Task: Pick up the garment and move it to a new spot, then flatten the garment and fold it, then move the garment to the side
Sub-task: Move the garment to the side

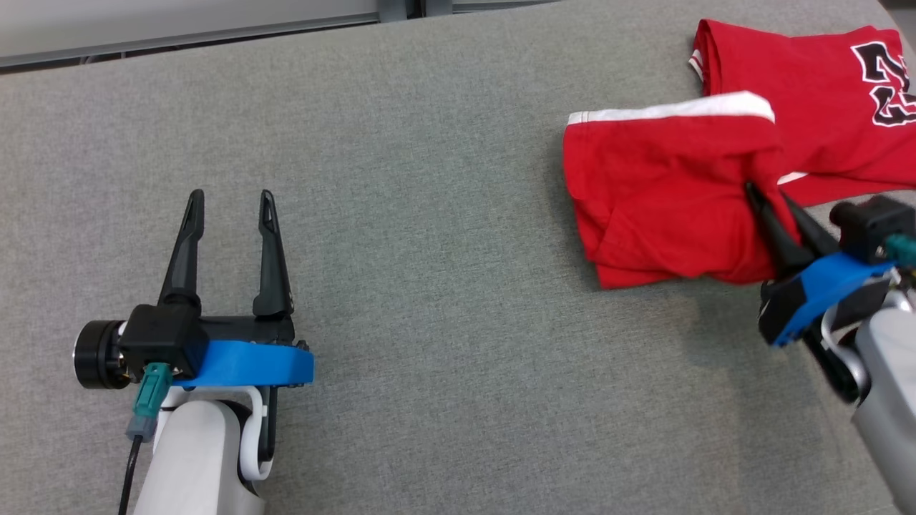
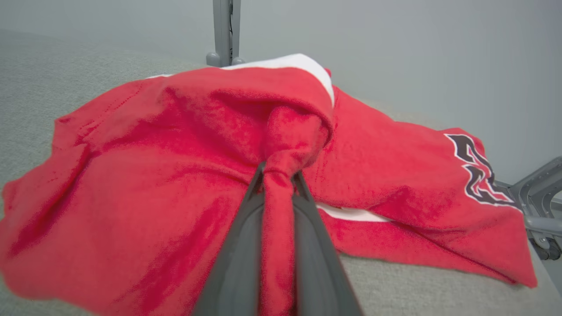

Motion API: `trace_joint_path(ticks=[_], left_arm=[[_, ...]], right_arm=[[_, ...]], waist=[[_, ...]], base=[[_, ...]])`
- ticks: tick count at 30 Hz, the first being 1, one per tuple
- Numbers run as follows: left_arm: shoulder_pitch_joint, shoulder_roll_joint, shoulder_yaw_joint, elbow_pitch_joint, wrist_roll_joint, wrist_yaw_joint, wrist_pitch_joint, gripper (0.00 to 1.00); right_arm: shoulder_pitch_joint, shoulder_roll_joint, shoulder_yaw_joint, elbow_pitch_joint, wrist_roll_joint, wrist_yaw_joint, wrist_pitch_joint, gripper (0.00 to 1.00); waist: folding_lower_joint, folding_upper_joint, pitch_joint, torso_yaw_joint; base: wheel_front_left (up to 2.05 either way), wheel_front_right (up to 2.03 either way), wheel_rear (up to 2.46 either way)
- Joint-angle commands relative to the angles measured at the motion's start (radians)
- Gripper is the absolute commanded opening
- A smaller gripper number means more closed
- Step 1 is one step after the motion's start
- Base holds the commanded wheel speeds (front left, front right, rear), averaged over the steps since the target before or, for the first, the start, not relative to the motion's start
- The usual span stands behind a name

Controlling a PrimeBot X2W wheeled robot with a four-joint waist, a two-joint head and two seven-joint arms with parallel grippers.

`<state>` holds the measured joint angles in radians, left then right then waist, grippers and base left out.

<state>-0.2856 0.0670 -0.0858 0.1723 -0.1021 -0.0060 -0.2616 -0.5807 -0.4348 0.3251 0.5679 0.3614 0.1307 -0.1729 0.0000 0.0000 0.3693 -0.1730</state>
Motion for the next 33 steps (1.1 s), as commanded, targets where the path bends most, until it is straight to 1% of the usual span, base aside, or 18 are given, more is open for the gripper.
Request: trace_joint_path(ticks=[1, 4, 9, 11, 12, 14, 16, 18, 19, 23, 25, 32, 33], left_arm=[[-0.017, 0.005, -0.002, -0.003, 0.008, -0.001, -0.005, 1.0], [-0.026, 0.005, -0.002, -0.012, 0.011, 0.0, -0.005, 1.0], [-0.034, 0.007, -0.001, -0.028, 0.021, 0.004, -0.005, 1.0], [-0.04, 0.011, -0.002, -0.036, 0.025, 0.004, -0.005, 1.0], [-0.04, 0.011, -0.002, -0.036, 0.025, 0.004, -0.005, 1.0], [-0.052, 0.014, -0.005, -0.041, 0.029, 0.003, -0.005, 1.0], [-0.063, 0.019, -0.005, -0.045, 0.034, 0.002, -0.005, 1.0], [-0.075, 0.021, -0.01, -0.048, 0.036, -0.002, -0.005, 1.0], [-0.081, 0.021, -0.011, -0.05, 0.038, -0.003, -0.005, 1.0], [-0.098, 0.022, -0.019, -0.063, 0.044, 0.002, -0.005, 1.0], [-0.103, 0.023, -0.024, -0.068, 0.048, 0.003, -0.005, 1.0], [-0.118, 0.026, -0.036, -0.076, 0.048, 0.007, -0.005, 1.0], [-0.117, 0.027, -0.035, -0.078, 0.048, 0.008, -0.005, 1.0]], right_arm=[[-0.032, -0.019, 0.001, -0.016, -0.005, 0.0, 0.01, 0.0], [-0.072, -0.057, 0.007, -0.038, -0.005, 0.0, 0.032, 0.0], [-0.138, -0.162, -0.001, -0.052, 0.032, 0.0, 0.085, 0.0], [-0.162, -0.218, -0.011, -0.037, 0.049, 0.0, 0.107, 0.0], [-0.162, -0.218, -0.011, -0.037, 0.049, 0.0, 0.107, 0.0], [-0.19, -0.265, -0.017, -0.016, 0.065, 0.0, 0.117, 0.0], [-0.209, -0.299, -0.028, 0.009, 0.079, 0.0, 0.132, 0.0], [-0.228, -0.349, -0.031, 0.04, 0.069, 0.0, 0.143, 0.0], [-0.241, -0.364, -0.035, 0.056, 0.069, 0.0, 0.14, 0.0], [-0.291, -0.4, -0.038, 0.112, 0.063, 0.0, 0.131, 0.0], [-0.323, -0.406, -0.036, 0.145, 0.054, 0.0, 0.131, 0.0], [-0.421, -0.369, -0.049, 0.291, 0.001, 0.0, 0.145, 0.0], [-0.428, -0.361, -0.053, 0.314, -0.006, 0.0, 0.146, 0.08]], waist=[[0.0, 0.0, 0.008, 0.004], [0.0, 0.0, 0.03, 0.009], [0.0, 0.0, 0.076, 0.007], [0.0, 0.0, 0.1, 0.006], [0.0, 0.0, 0.1, 0.006], [0.0, 0.0, 0.122, 0.005], [0.0, 0.0, 0.141, 0.005], [0.0, 0.0, 0.158, 0.012], [0.0, 0.0, 0.167, 0.015], [0.0, 0.0, 0.194, 0.022], [0.0, 0.0, 0.206, 0.026], [0.0, 0.0, 0.229, 0.046], [0.0, 0.0, 0.231, 0.049]], base=[[0.0, 0.0, 0.0], [0.0, 0.0, 0.0], [0.0, 0.0, 0.0], [0.0, 0.0, 0.0], [0.0, 0.0, 0.0], [0.0, 0.0, 0.0], [0.0, 0.0, 0.0], [0.0, 0.0, 0.0], [0.0, 0.0, 0.0], [0.0, 0.0, 0.0], [0.0, 0.0, 0.0], [0.0, 0.0, 0.0], [0.0, 0.0, 0.0]])
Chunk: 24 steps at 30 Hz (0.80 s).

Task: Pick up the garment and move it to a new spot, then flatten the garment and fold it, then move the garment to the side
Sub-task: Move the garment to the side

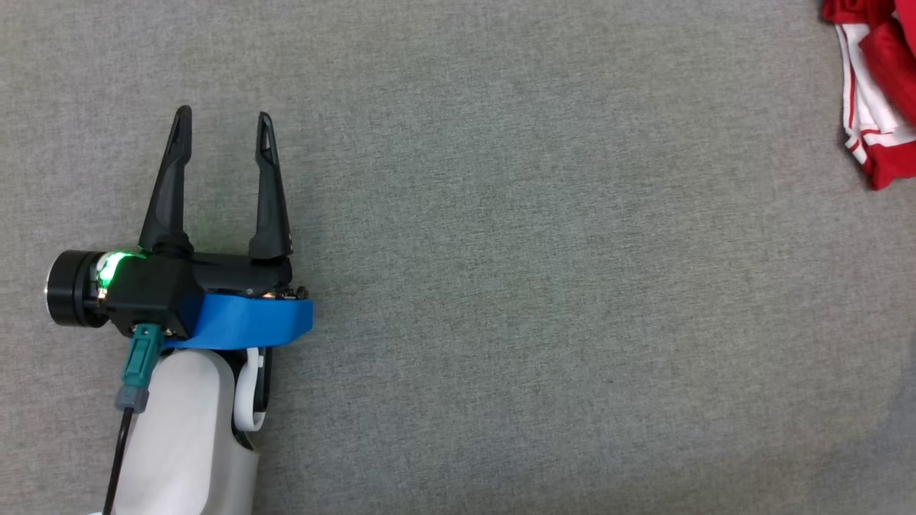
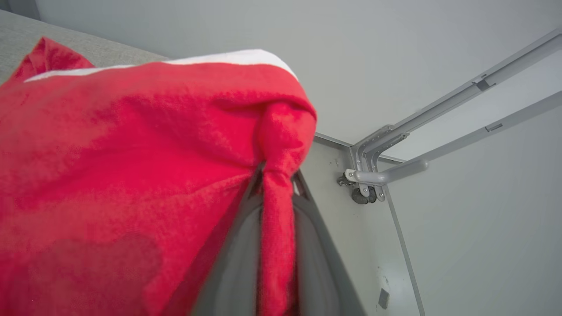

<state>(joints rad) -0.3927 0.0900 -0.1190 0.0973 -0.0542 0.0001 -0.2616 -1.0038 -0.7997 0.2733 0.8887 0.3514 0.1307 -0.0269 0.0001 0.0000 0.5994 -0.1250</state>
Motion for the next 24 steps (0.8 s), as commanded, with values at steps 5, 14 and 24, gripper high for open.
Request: trace_joint_path(ticks=[5, 14, 24], left_arm=[[0.003, 0.008, 0.004, -0.01, -0.007, 0.011, -0.005, 1.0], [0.048, -0.001, 0.022, 0.021, -0.035, 0.016, -0.005, 1.0], [0.181, -0.008, 0.064, 0.032, -0.068, 0.027, -0.005, 1.0]], right_arm=[[-0.044, 0.03, -0.019, 0.07, -0.02, 0.0, -0.051, 1.0], [-0.036, 0.07, -0.083, 0.119, -0.047, 0.0, -0.204, 1.0], [0.074, 0.254, -0.085, -0.1, -0.026, 0.0, -0.239, 1.0]], waist=[[-0.0001, 0.0, -0.001, 0.005], [-0.0001, 0.0, -0.1, 0.023], [-0.0001, 0.0, -0.273, 0.062]], base=[[0.0, 0.0, 0.0], [0.0, 0.0, 0.0], [0.0, 0.0, 0.0]])
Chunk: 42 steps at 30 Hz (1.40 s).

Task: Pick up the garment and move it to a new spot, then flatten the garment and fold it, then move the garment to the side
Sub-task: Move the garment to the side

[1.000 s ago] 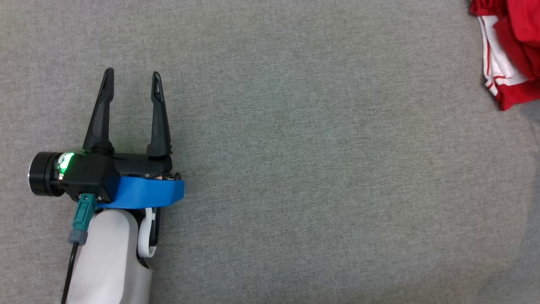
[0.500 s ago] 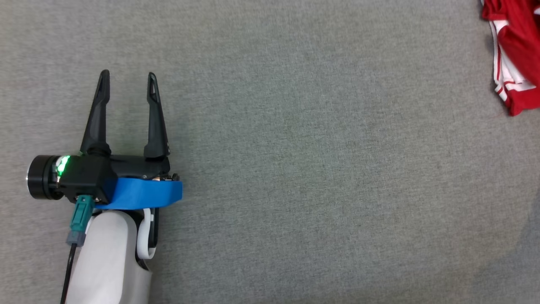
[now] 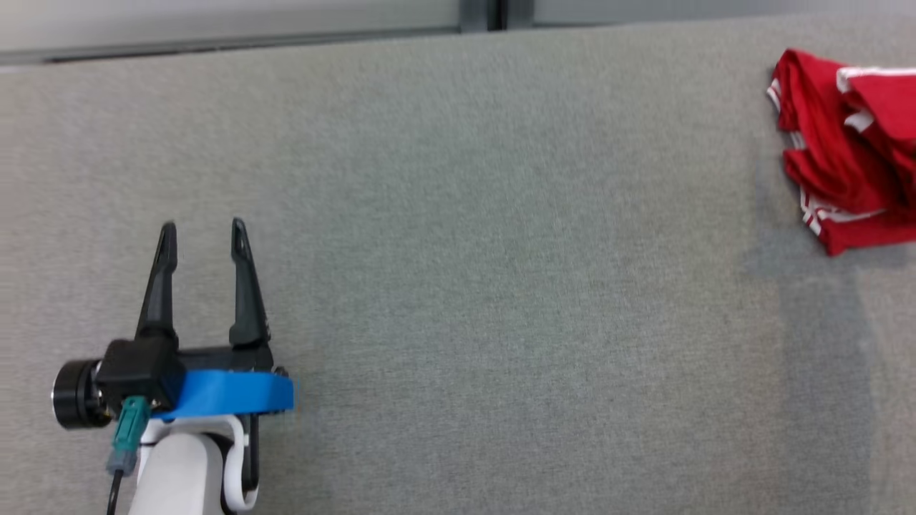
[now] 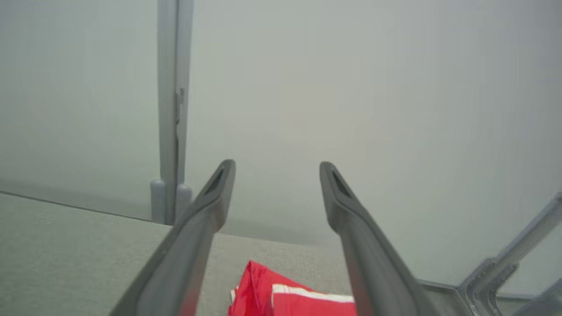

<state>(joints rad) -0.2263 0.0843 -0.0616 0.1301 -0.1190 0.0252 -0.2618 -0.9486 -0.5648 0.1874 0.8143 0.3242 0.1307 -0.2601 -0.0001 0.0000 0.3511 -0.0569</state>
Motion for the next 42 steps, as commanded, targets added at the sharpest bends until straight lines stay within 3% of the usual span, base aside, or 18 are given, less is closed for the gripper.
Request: trace_joint_path(ticks=[1, 8, 15, 24, 42], left_arm=[[0.025, -0.004, 0.008, 0.0, -0.006, 0.002, -0.004, 1.0], [0.09, -0.006, 0.013, 0.016, -0.015, -0.008, -0.004, 1.0], [0.127, -0.008, 0.011, 0.046, -0.02, -0.015, -0.004, 1.0], [0.163, -0.015, 0.009, 0.065, -0.039, -0.01, -0.004, 1.0], [0.208, -0.017, 0.007, 0.075, -0.049, 0.003, 0.002, 1.0]], right_arm=[[0.034, 0.036, 0.001, -0.056, 0.002, 0.0, -0.005, 1.0], [0.175, 0.193, 0.028, -0.215, 0.009, 0.0, -0.006, 1.0], [0.331, 0.321, 0.044, -0.294, 0.011, 0.0, -0.006, 1.0], [0.557, 0.379, 0.0, -0.425, -0.024, 0.0, -0.005, 1.0], [0.929, 0.492, -0.237, -0.729, -0.126, 0.0, 0.118, 1.0]], waist=[[0.0001, 0.0, -0.041, 0.001], [0.0001, 0.0, -0.136, 0.038], [0.0001, 0.0, -0.215, 0.047], [0.0001, 0.0, -0.27, 0.037], [0.0001, 0.0, -0.315, 0.061]], base=[[0.0, 0.0, 0.0], [0.0, 0.0, 0.0], [0.0, 0.0, 0.0], [0.0, 0.0, 0.0], [0.0, 0.0, 0.0]])
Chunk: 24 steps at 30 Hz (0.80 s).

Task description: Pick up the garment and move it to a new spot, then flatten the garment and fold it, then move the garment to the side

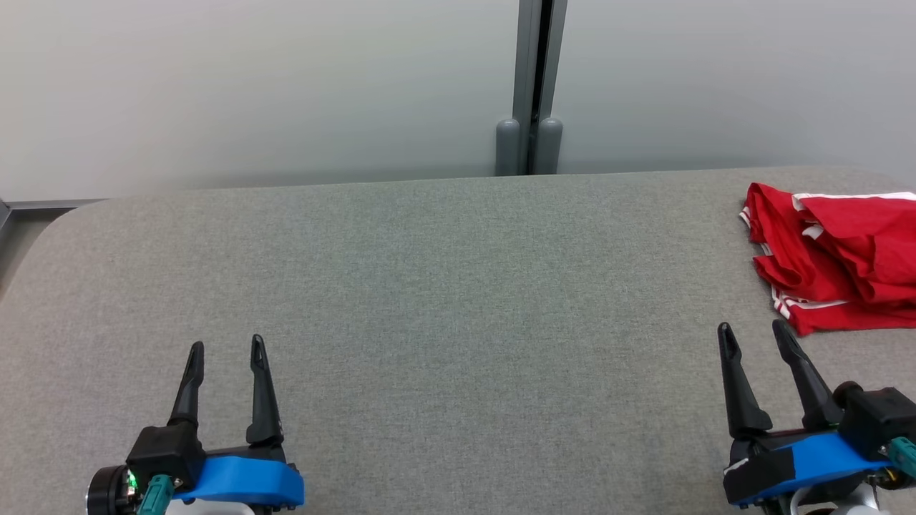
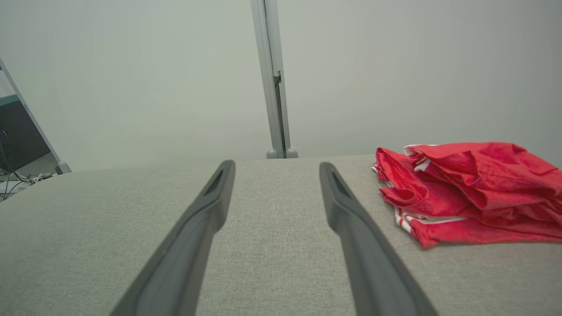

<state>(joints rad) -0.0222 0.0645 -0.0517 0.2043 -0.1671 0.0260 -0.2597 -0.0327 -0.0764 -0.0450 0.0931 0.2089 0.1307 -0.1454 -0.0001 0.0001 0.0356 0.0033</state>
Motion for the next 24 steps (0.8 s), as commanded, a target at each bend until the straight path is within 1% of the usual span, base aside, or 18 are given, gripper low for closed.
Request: trace_joint_path(ticks=[1, 8, 13, 14, 17, 24], left_arm=[[0.005, 0.004, -0.003, -0.001, -0.002, 0.004, 0.002, 1.0], [0.01, 0.01, -0.006, -0.009, -0.009, 0.009, 0.009, 1.0], [0.011, 0.014, -0.006, -0.013, -0.01, 0.018, 0.011, 1.0], [0.002, 0.008, -0.003, -0.008, -0.009, 0.015, 0.012, 0.0], [0.013, 0.001, 0.001, 0.019, -0.014, 0.013, 0.015, 0.0], [-0.002, -0.001, 0.023, 0.026, -0.152, -0.003, 0.055, 0.0]], right_arm=[[0.023, 0.006, -0.009, -0.02, -0.018, 0.0, 0.008, 1.0], [0.051, 0.023, -0.028, -0.069, -0.032, 0.0, 0.034, 1.0], [0.054, 0.026, -0.029, -0.071, -0.034, 0.0, 0.039, 1.0], [0.04, 0.022, -0.027, -0.066, -0.031, 0.0, 0.039, 0.0], [0.04, 0.023, -0.026, -0.037, -0.026, 0.0, 0.041, 0.0], [0.026, 0.023, -0.033, -0.017, 0.113, 0.0, 0.065, 0.0]], waist=[[0.0001, -0.0001, 0.001, 0.001], [0.0001, -0.0001, -0.003, 0.004], [0.0001, -0.0001, -0.006, 0.006], [0.0001, -0.0001, -0.006, 0.006], [0.0001, -0.0001, -0.007, 0.006], [0.0001, -0.0001, -0.008, 0.006]], base=[[0.0, 0.0, 0.0], [0.0, 0.0, 0.0], [0.0, 0.0, 0.0], [0.0, 0.0, 0.0], [0.0, 0.0, 0.0], [0.0, 0.0, 0.0]])
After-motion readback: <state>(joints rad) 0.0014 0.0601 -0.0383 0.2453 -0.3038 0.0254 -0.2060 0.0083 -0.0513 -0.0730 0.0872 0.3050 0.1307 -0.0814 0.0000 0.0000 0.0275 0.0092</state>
